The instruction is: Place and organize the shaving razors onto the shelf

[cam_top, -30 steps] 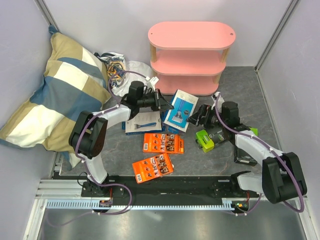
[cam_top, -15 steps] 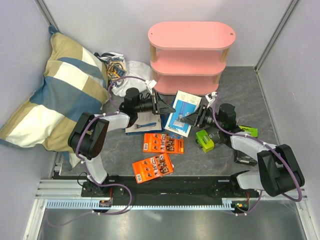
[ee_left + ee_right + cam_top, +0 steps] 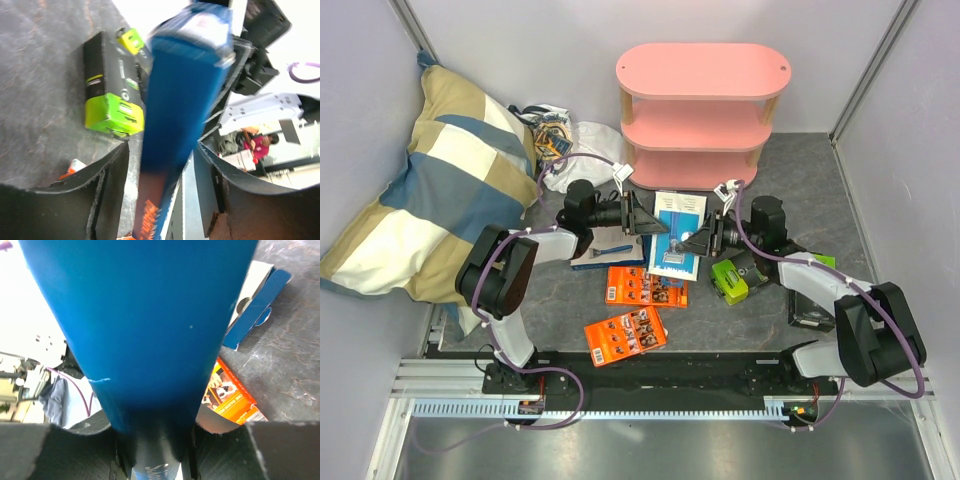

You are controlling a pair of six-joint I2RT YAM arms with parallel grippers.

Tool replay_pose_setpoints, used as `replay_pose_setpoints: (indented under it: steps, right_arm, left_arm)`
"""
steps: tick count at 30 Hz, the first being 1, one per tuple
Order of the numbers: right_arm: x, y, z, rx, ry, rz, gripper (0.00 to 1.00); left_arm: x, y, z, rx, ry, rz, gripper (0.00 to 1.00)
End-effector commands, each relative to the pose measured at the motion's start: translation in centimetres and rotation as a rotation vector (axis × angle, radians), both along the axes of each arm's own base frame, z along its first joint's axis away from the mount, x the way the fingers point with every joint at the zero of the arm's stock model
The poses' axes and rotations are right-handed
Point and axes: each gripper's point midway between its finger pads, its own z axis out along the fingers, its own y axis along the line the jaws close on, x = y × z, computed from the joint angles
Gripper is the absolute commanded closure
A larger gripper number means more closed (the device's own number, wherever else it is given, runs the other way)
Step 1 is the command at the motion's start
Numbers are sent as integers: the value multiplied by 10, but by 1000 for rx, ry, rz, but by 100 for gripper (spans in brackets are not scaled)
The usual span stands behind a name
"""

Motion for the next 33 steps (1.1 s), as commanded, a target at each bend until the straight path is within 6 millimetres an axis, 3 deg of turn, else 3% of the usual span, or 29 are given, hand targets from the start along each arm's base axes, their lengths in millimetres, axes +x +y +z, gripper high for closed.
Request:
replay_pose_setpoints:
  steps: [1,4,5,8,13,15,18,28,31,32,33]
  right_arm:
    - [-5,12,12,1,-76,98,65]
    - [-7,19,9,-4,-65,119,63]
    - [-8,21,9,-5,-64,121,62]
    - [-10,23,8,-15,-67,106,56]
    - [-7,10,11,-49,-109,-18,29]
    - [-10,7,10,-55,-107,-35,23]
    - [-16,4,11,-45,-97,-45,21]
    - [-24,9,12,61,-48,-46,27]
    - [-25,11,17,92,-49,-41,45]
    - [-26,12,17,95,-45,-39,59]
    - [-27,13,17,98,-40,-34,64]
  left_arm:
    - [-22,3,34,-93,-127,-114,43]
    - [-29,2,39,-122,-138,-154,60]
    - [-30,3,40,-128,-135,-155,73]
    - [-30,4,45,-158,-139,-157,87]
    - [-17,16,59,-244,-120,-95,90]
    - [-10,26,64,-278,-95,-65,92]
    - [-2,33,68,-286,-106,-42,94]
    - [5,38,88,-311,-146,-23,95]
    - [5,38,90,-314,-153,-20,95]
    - [5,38,90,-315,-156,-18,95]
    - [5,39,90,-315,-160,-14,95]
